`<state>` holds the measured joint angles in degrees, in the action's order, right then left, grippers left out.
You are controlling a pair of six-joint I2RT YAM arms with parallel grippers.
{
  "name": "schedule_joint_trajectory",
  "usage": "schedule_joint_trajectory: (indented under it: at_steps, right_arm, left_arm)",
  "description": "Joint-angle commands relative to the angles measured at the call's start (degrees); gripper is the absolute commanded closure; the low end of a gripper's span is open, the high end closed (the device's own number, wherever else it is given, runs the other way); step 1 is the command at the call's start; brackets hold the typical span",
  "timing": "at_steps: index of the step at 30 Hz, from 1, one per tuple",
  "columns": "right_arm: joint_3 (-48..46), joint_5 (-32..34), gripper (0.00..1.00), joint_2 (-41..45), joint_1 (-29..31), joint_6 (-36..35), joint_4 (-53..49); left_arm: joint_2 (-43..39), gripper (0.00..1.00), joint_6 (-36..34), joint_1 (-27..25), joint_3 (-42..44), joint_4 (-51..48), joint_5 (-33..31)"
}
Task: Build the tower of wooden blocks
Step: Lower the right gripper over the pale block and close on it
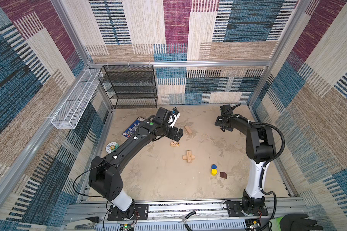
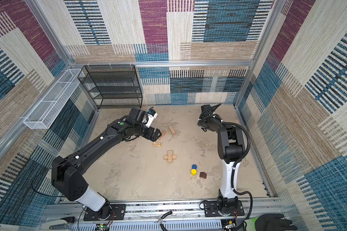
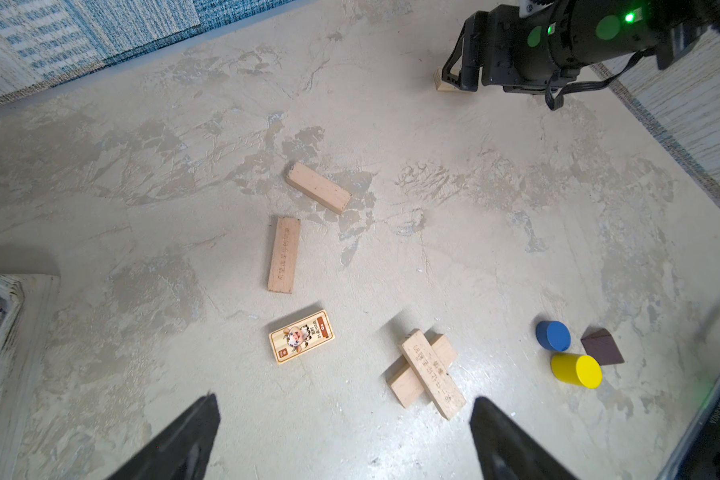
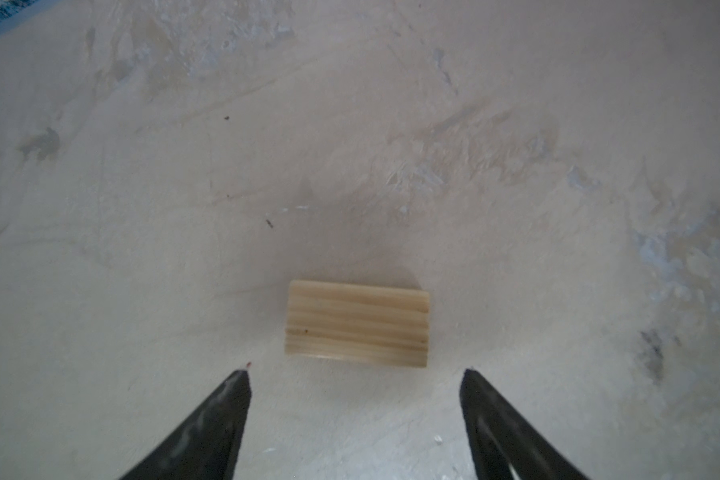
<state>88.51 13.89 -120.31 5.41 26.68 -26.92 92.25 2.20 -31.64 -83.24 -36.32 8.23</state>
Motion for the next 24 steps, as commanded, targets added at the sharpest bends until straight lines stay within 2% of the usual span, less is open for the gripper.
schedule_joint_trajectory:
  at_steps: [1, 11, 20, 24]
  right_arm:
    - [1.37, -0.57, 0.21, -0.82, -0.25, -1.15, 0.30]
    - [2.90, -0.39, 0.20, -2.87, -0.66, -2.38, -0.94]
    - [4.83, -1.15, 0.27, -3.70, -0.93, -3.08, -1.65]
    - [5.34, -0.75, 0.24, -4.23, -0.98, -3.16, -2.08]
  left_arm:
    - [0.09, 0.01, 0.63, 0.09, -0.61, -0.55, 0.72]
    - [0.21, 0.01, 0.44, 0.09, -0.78, -0.95, 0.62]
    - [0.61, 0.01, 0.45, 0.09, -0.93, -1.12, 1.22]
    - [0.57, 0.01, 0.27, 0.09, -1.00, -1.35, 0.82]
